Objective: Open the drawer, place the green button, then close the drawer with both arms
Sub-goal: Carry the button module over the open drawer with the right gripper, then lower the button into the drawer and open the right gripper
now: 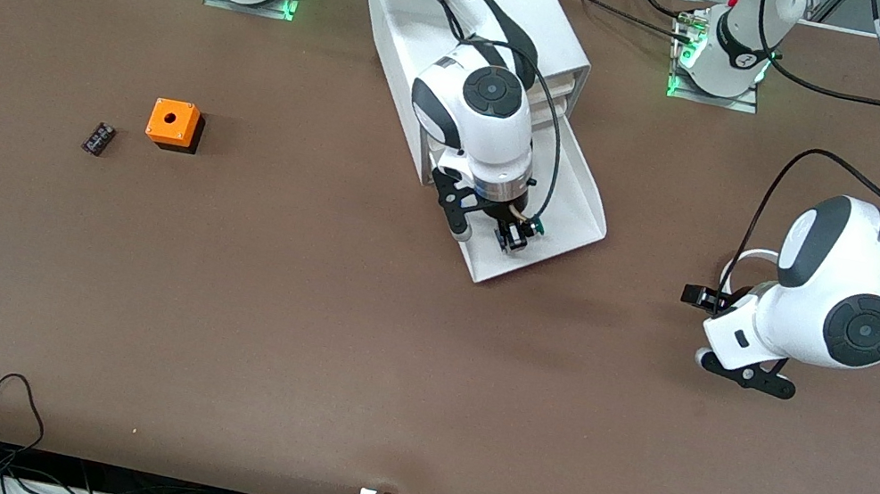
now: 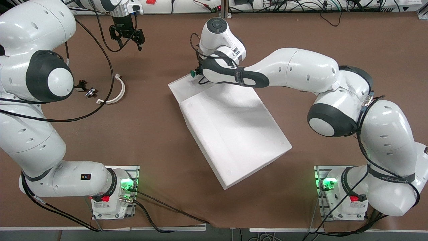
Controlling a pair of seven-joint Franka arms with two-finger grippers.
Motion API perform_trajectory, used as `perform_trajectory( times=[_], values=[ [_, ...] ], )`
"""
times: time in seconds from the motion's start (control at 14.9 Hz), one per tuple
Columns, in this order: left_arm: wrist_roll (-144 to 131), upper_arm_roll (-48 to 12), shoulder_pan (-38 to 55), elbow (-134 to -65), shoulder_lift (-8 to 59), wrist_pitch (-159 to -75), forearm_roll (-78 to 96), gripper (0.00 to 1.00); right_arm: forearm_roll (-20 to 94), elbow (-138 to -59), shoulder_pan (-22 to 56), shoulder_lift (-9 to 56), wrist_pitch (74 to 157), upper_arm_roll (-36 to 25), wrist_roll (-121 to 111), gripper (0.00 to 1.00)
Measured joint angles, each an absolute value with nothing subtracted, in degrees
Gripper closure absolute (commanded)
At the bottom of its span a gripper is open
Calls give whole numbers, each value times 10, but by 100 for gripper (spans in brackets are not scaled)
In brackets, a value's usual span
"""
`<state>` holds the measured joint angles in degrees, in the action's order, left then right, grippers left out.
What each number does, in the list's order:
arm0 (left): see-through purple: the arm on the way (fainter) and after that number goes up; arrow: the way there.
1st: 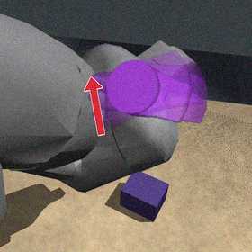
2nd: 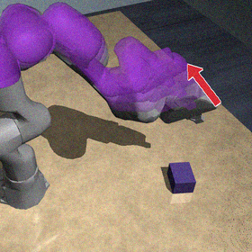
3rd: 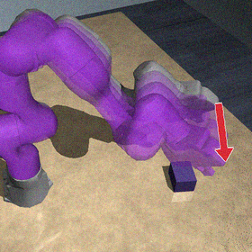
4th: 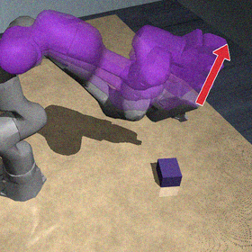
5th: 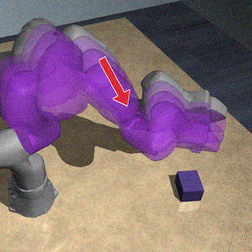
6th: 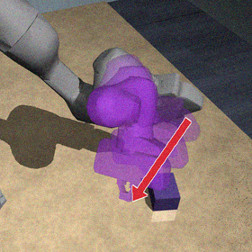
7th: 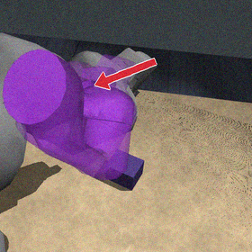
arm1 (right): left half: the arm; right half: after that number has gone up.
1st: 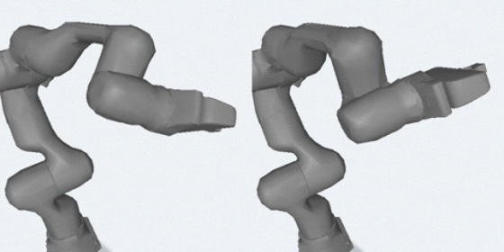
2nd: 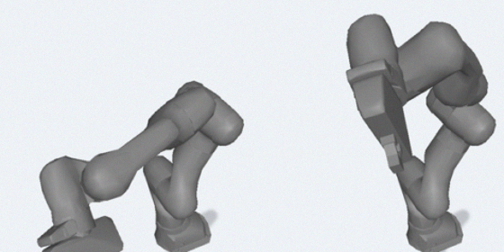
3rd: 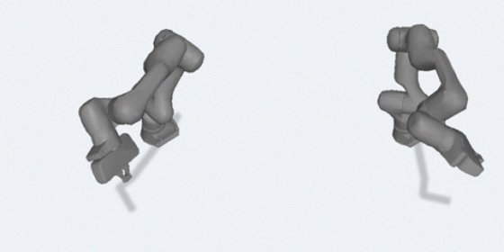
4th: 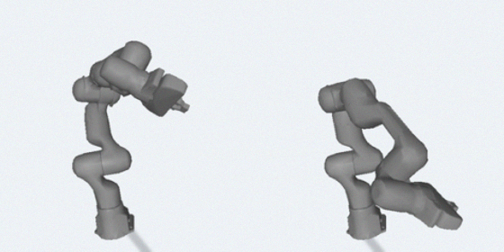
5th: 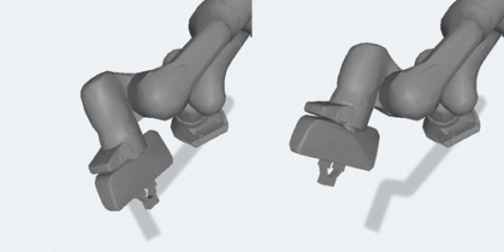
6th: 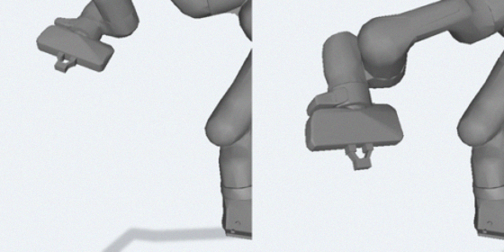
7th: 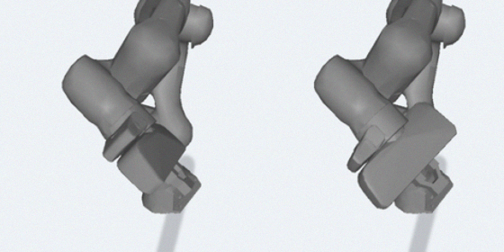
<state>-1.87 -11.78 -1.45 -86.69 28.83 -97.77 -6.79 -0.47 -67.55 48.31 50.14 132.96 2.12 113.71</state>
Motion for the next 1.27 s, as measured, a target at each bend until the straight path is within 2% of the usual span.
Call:
perform_trajectory(
  times=[0.2,0.27,0.47,0.6,0.67,0.74,1.07,1.27],
  values=[
    [-25,-118,-14,-866,288,-978,-68,0,-5,-675,485,510,1333,20,1142,100],
    [-31,-118,-14,-866,288,-978,-68,0,-5,-675,487,513,1337,18,1145,96],
    [-36,-118,-13,-866,289,-978,-68,0,-5,-675,495,522,1351,11,1151,65],
    [-37,-118,-13,-866,289,-978,-68,0,-5,-673,497,526,1354,8,1152,39],
    [-38,-118,-13,-866,289,-978,-68,0,-5,-670,497,527,1355,8,1152,13],
    [-38,-118,-13,-866,289,-978,-68,0,-5,-667,497,528,1355,7,1152,1],
    [-68,-119,-15,-866,291,-980,-5,0,-5,-646,497,529,1349,-3,1152,1],
    [-123,-119,-15,-867,298,-983,14,0,-5,-598,490,528,1301,-9,1149,1]
  ],
)
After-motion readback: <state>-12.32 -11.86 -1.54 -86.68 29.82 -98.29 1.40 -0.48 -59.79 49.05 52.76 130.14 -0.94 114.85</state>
